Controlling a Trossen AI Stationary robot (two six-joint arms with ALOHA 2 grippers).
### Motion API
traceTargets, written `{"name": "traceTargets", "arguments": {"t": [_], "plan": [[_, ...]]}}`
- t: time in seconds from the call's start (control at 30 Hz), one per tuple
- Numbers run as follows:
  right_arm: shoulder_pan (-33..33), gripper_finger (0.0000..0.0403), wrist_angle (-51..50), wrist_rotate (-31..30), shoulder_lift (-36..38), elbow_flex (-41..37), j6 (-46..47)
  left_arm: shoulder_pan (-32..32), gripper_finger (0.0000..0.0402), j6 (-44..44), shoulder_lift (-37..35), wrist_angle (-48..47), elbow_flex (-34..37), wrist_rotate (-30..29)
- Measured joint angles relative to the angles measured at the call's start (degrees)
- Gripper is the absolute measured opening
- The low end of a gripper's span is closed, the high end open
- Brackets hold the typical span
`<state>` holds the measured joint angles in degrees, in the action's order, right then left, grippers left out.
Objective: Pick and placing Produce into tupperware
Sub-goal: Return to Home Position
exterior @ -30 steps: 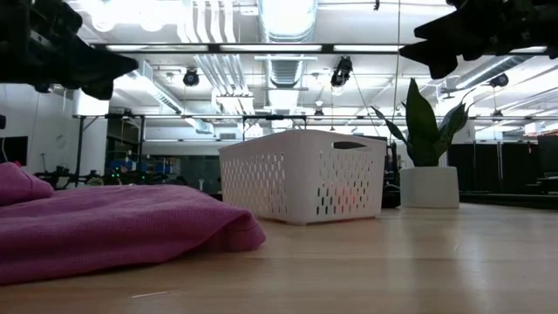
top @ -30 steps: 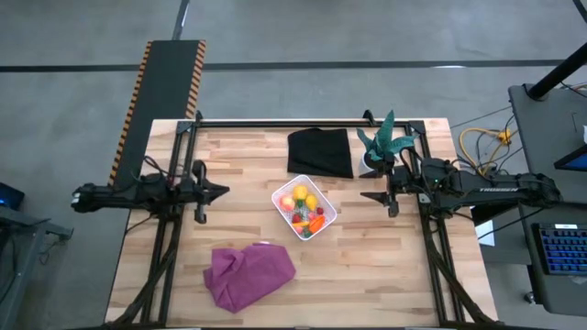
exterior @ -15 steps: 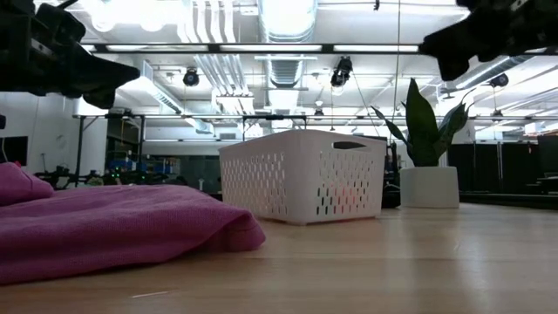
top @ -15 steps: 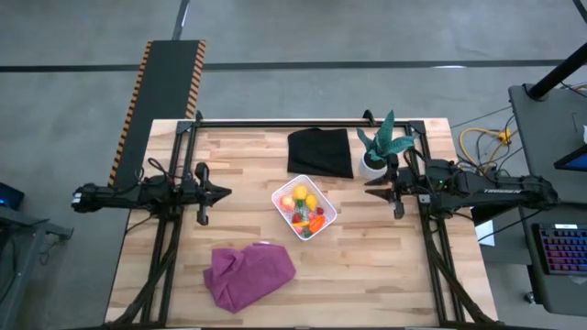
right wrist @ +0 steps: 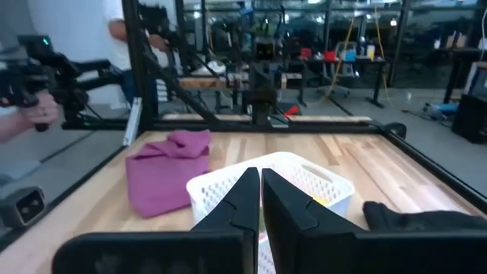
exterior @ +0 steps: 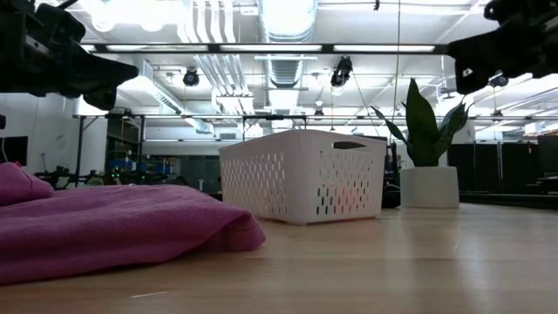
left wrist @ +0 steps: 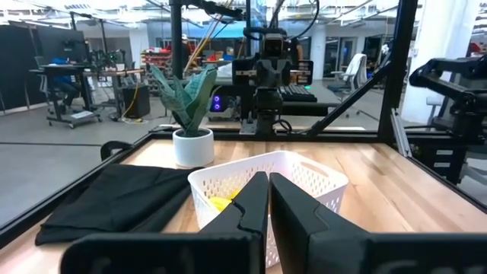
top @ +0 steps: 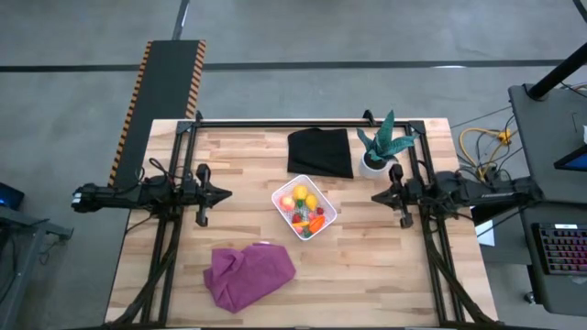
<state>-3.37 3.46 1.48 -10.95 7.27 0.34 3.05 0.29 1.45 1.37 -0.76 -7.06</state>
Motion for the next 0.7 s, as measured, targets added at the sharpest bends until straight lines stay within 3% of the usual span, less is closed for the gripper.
{"name": "traceTargets", "arguments": {"t": [0.23,0.7], "plan": [[-0.1,0.0009,-3.5,0.0,10.9,-4.7,2.4,0.0,0.0,0.1,0.3,-0.1,0.0,0.0],[-0.1,0.0009,-2.7,-0.1,10.5,-6.7,3.5,0.0,0.0,0.2,0.8,-0.4,0.1,0.8]]}}
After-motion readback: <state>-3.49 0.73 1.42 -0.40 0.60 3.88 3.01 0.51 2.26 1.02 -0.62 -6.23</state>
